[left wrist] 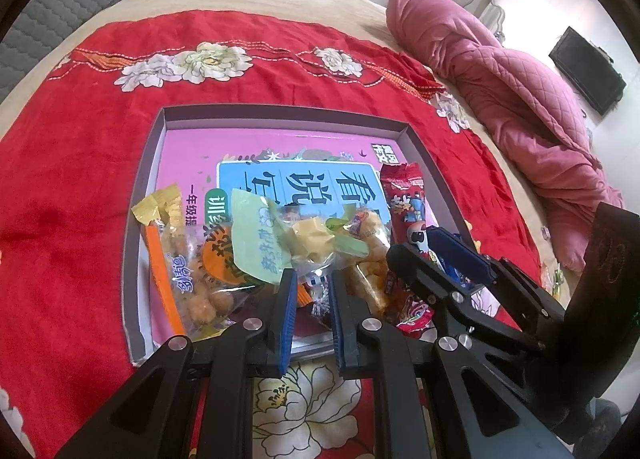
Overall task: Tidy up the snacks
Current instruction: 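Lower the chocolate piece into the box with the left tool while the right tool lowers the candy tube, then open both tools to release the chocolate piece and candy tube in the box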
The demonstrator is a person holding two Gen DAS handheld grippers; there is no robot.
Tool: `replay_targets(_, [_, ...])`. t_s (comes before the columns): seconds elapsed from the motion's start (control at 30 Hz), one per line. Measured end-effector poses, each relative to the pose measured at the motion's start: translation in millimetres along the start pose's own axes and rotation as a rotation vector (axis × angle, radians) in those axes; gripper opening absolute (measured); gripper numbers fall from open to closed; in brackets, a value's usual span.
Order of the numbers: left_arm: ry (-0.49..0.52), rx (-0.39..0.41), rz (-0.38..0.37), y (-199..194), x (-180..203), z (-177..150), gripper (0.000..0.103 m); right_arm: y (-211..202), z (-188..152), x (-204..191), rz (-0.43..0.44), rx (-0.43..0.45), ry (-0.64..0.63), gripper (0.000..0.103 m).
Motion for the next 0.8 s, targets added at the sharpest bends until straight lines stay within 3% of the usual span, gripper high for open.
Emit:
replay_targets(0.53, [0.013,0.019,0.019,-7,3,-1,0.02,-9,0,-1,-0.044,0.016,-0.015,0.059])
replay_targets(0.67, [0.016,0.023,0.021,-9,4,-2,0.037,-10,-1,0,-0.05,0.019,-0.012,0.061])
replay_targets(0.8, [0.015,0.027,0.022,-12,3,-3,0.04,-13,-1,2,-0.059,0.025,-0.005,0.064])
Point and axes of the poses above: each gripper's, at about its wrist camera, not at the fingertips, and y roughly the way its jaws point, x to its right, z to its top, the point moved 2 cm from there along y, roughly the way its jaws point, and after that the axes turned 6 degrees about z, right-handed, at the moved point
